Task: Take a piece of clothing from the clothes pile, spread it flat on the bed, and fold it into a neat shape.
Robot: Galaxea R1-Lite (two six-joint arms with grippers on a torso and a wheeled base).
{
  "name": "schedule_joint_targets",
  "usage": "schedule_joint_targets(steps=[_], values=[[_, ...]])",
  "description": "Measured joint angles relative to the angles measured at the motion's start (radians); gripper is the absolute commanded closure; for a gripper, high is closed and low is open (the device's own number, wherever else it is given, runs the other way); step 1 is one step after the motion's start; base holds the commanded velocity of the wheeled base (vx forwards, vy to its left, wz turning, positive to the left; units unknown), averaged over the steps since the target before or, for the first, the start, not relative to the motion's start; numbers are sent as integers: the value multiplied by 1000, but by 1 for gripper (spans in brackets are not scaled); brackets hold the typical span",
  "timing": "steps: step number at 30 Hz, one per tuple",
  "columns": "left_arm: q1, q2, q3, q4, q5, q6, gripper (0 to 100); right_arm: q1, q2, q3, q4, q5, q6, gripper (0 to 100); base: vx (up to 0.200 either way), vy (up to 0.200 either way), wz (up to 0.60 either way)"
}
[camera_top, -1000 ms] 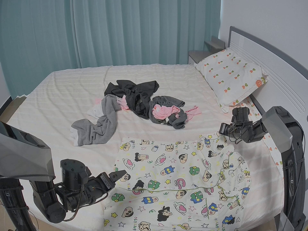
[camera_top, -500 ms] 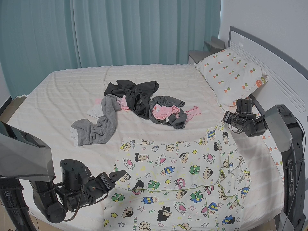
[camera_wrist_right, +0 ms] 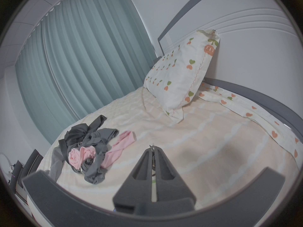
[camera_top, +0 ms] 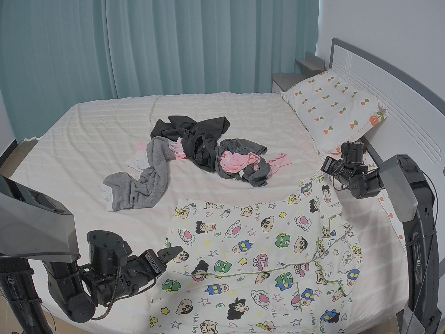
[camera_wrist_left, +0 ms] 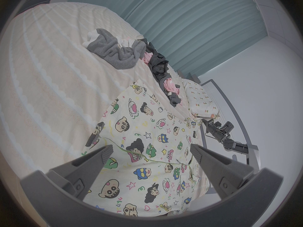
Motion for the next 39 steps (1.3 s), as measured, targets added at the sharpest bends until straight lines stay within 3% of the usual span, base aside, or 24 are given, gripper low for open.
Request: schedule_joint_targets(steps=[10, 11, 19, 25, 32, 39], values=[[0, 0, 0, 0, 0, 0, 0, 1, 22, -17, -24, 0, -3, 100, 0, 0, 0], [0, 0, 0, 0, 0, 0, 0, 1, 24, -22, -25, 0, -3, 0, 0, 0, 0], [3, 3, -1, 0, 0, 1, 0, -2, 25, -15, 13, 0, -10, 0, 0, 0, 0], [17, 2, -18, 0, 13, 5, 0, -16, -10, 85, 49, 4, -12, 0, 0, 0, 0], [78, -2, -98, 12, 12, 20, 0, -41, -126, 312, 45, 53, -5, 0, 0, 0, 0], [159, 3, -245, 107, -30, 86, 0, -51, -287, 591, -5, 125, -1, 0, 0, 0, 0]])
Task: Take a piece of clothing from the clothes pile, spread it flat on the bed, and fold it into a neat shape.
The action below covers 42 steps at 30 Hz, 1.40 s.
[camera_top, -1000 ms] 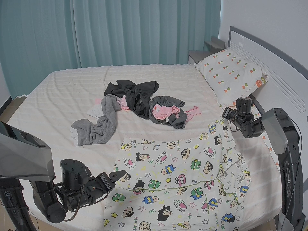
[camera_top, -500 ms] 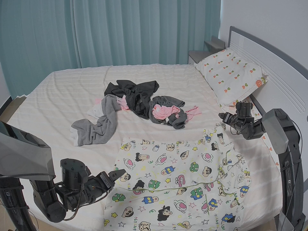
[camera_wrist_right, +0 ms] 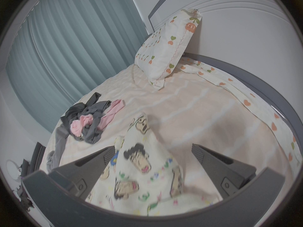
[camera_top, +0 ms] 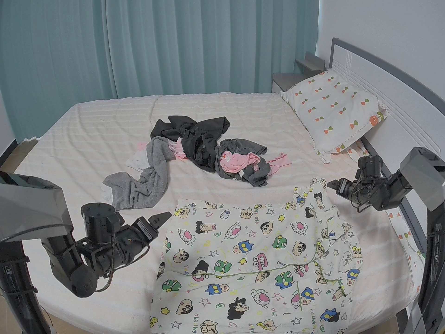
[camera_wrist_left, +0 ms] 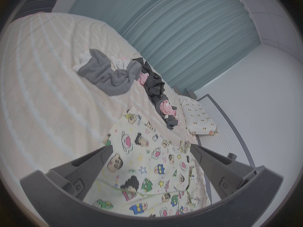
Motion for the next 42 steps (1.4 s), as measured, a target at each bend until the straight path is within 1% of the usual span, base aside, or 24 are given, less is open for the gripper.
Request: schedule_joint_targets(steps=[3, 4, 6, 7, 9, 12, 17, 22, 28, 34, 39, 42], values=[[42, 11, -118, 103, -54, 36, 0, 2, -83, 157, -60, 35, 1, 0, 0, 0, 0], [48, 14, -139, 120, -66, 41, 0, 3, -95, 181, -73, 39, 1, 0, 0, 0, 0], [66, 23, -208, 186, -116, 60, 0, 8, -132, 264, -121, 52, 2, 0, 0, 0, 0], [74, 30, -248, 224, -142, 77, 0, 11, -147, 301, -149, 61, 3, 0, 0, 0, 0], [83, 43, -307, 286, -171, 114, 0, 16, -169, 363, -195, 82, 4, 0, 0, 0, 0], [94, 78, -409, 391, -198, 186, 0, 24, -190, 446, -272, 126, 8, 0, 0, 0, 0], [96, 154, -538, 514, -223, 237, 0, 33, -194, 546, -409, 171, 17, 0, 0, 0, 0], [85, 219, -601, 530, -230, 246, 0, 40, -184, 593, -454, 181, 17, 0, 0, 0, 0], [67, 282, -645, 531, -226, 248, 0, 48, -175, 611, -471, 184, 15, 0, 0, 0, 0], [60, 343, -703, 531, -186, 257, 0, 50, -169, 614, -472, 184, 14, 0, 0, 0, 0], [60, 386, -735, 531, -159, 304, 0, 50, -166, 615, -473, 184, 15, 0, 0, 0, 0], [61, 408, -753, 531, -142, 315, 0, 50, -163, 617, -479, 185, 14, 0, 0, 0, 0]])
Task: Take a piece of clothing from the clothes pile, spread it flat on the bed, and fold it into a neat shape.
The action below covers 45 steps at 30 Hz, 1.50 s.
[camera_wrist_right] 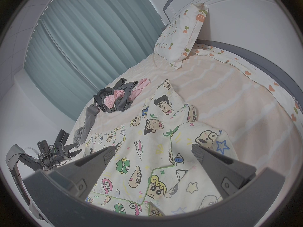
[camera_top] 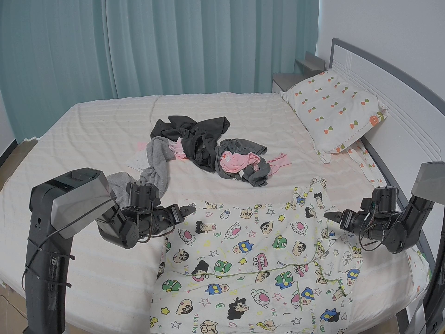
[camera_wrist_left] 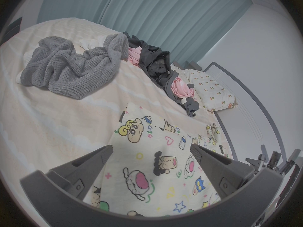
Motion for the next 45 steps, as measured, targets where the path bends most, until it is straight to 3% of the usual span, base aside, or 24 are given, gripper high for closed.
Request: schedule_joint_targets(steps=[17, 18, 44, 45], values=[[-1, 55, -52, 1, 16, 4, 0, 1, 11, 6, -20, 0, 0, 0, 0, 0, 0], [-1, 59, -56, 6, 17, 4, 100, 1, 11, 5, -20, 0, 0, 0, 0, 0, 0], [17, 81, -118, 56, 93, 6, 100, 0, 20, 2, -21, -1, -1, 0, 0, 0, 0], [17, 81, -118, 62, 93, 13, 0, 0, 20, 3, -21, -2, -1, 0, 0, 0, 0]])
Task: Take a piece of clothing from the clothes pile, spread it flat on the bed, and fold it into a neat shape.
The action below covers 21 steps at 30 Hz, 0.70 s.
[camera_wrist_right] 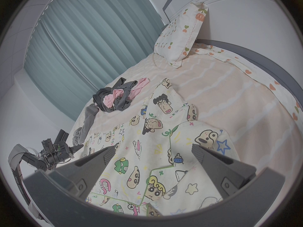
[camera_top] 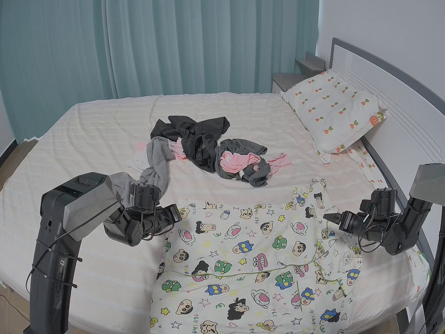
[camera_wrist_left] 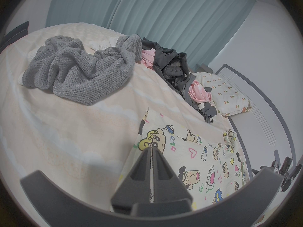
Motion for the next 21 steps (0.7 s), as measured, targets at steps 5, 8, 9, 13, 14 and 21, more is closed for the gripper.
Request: schedule_joint_targets(steps=[5, 8, 9, 13, 14, 21], values=[[0, 1, -3, 5, 0, 20, 0, 0, 0, 2, 0, -1, -2, 0, 0, 0, 0], [-1, 3, -8, 6, 0, 24, 0, 0, 0, 3, 0, -1, -2, 0, 0, 0, 0], [-2, 3, -11, 6, 0, 25, 0, 0, 0, 3, 0, -1, -2, 0, 0, 0, 0], [-4, 5, -21, 10, 0, 27, 0, -1, 0, 3, 0, -1, -2, 0, 0, 0, 0], [-6, 6, -27, 10, 0, 27, 0, -1, 0, 3, -1, -1, -2, 0, 0, 0, 0], [-20, 16, -72, 62, 7, 27, 0, -1, 0, 10, -53, -1, 0, 0, 0, 0, 0]])
